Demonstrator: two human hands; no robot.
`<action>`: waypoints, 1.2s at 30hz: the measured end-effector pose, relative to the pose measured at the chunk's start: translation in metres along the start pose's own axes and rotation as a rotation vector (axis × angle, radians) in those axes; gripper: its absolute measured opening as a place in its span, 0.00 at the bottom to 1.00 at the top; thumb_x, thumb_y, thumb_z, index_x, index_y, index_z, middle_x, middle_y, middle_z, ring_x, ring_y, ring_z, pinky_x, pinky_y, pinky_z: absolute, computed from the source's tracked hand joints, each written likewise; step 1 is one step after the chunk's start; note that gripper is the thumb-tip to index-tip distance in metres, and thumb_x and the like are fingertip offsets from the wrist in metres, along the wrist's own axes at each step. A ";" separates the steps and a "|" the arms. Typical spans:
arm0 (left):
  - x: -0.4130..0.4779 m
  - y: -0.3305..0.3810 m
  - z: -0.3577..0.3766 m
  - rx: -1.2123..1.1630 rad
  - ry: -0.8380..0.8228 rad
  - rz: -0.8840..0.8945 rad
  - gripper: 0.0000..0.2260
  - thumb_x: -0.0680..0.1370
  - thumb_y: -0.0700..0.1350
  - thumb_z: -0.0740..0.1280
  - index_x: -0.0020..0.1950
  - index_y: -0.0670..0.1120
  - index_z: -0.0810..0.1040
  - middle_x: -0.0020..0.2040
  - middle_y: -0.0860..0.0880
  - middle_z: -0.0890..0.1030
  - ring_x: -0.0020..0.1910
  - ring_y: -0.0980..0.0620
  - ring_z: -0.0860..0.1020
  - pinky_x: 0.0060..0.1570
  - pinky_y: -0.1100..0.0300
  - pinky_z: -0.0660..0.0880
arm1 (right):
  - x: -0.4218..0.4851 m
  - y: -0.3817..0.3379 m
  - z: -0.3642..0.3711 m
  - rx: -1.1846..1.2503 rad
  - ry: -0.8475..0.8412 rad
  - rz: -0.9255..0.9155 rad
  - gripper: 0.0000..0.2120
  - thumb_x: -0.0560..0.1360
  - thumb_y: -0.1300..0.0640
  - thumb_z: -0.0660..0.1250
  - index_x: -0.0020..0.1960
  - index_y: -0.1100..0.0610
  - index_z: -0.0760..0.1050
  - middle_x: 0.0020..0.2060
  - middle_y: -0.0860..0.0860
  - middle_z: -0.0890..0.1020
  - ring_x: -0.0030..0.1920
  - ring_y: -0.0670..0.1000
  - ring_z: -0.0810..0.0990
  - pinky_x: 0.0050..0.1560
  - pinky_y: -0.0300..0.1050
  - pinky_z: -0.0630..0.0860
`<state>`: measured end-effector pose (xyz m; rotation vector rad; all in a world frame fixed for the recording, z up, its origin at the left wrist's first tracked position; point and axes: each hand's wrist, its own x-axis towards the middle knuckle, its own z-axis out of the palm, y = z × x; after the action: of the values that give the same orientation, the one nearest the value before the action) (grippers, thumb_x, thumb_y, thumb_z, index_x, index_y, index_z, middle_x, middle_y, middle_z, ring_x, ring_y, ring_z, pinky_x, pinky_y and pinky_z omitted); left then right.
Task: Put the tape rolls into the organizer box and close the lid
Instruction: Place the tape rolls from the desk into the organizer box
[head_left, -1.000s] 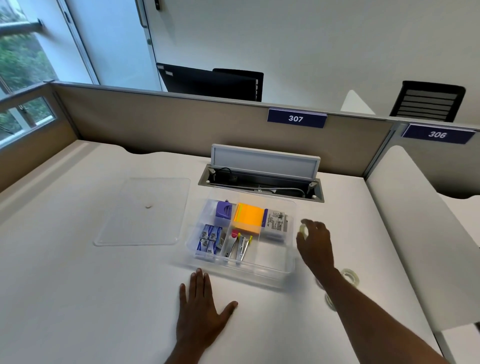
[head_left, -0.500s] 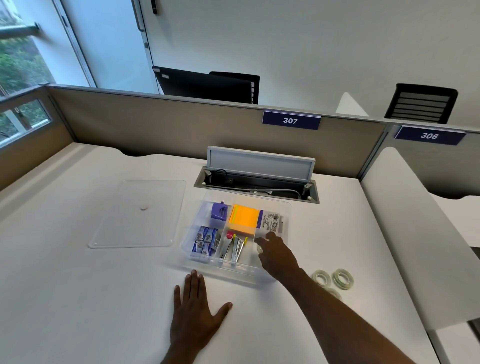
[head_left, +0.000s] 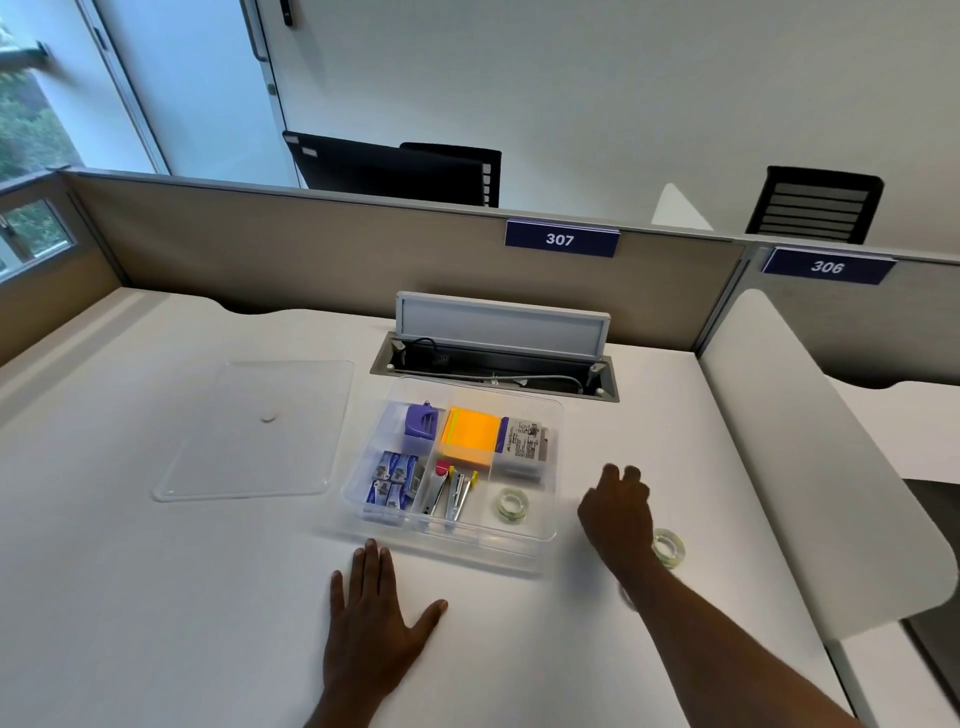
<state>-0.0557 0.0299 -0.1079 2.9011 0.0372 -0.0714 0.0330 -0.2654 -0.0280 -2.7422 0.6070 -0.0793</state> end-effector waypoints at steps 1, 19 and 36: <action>0.000 0.000 -0.001 0.012 -0.001 0.000 0.49 0.68 0.76 0.43 0.77 0.42 0.51 0.79 0.44 0.51 0.78 0.47 0.48 0.75 0.45 0.44 | -0.001 0.008 -0.001 0.001 -0.097 0.062 0.16 0.74 0.59 0.59 0.61 0.60 0.69 0.58 0.61 0.72 0.54 0.57 0.73 0.46 0.49 0.67; 0.000 -0.002 0.002 0.003 -0.010 -0.003 0.48 0.69 0.76 0.44 0.77 0.41 0.52 0.79 0.44 0.52 0.78 0.46 0.50 0.76 0.44 0.46 | -0.030 -0.001 -0.005 -0.420 -0.012 -0.224 0.16 0.46 0.68 0.79 0.28 0.60 0.75 0.23 0.55 0.76 0.21 0.54 0.76 0.18 0.38 0.73; 0.002 -0.002 0.002 -0.012 -0.021 -0.023 0.50 0.67 0.78 0.40 0.77 0.43 0.47 0.79 0.45 0.49 0.78 0.47 0.45 0.75 0.45 0.41 | -0.009 -0.091 -0.005 -0.208 -0.304 -0.608 0.12 0.76 0.65 0.62 0.59 0.63 0.73 0.59 0.61 0.75 0.59 0.60 0.74 0.64 0.51 0.74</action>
<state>-0.0540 0.0313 -0.1106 2.8883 0.0676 -0.1046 0.0605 -0.1850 0.0072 -2.9509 -0.3244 0.2688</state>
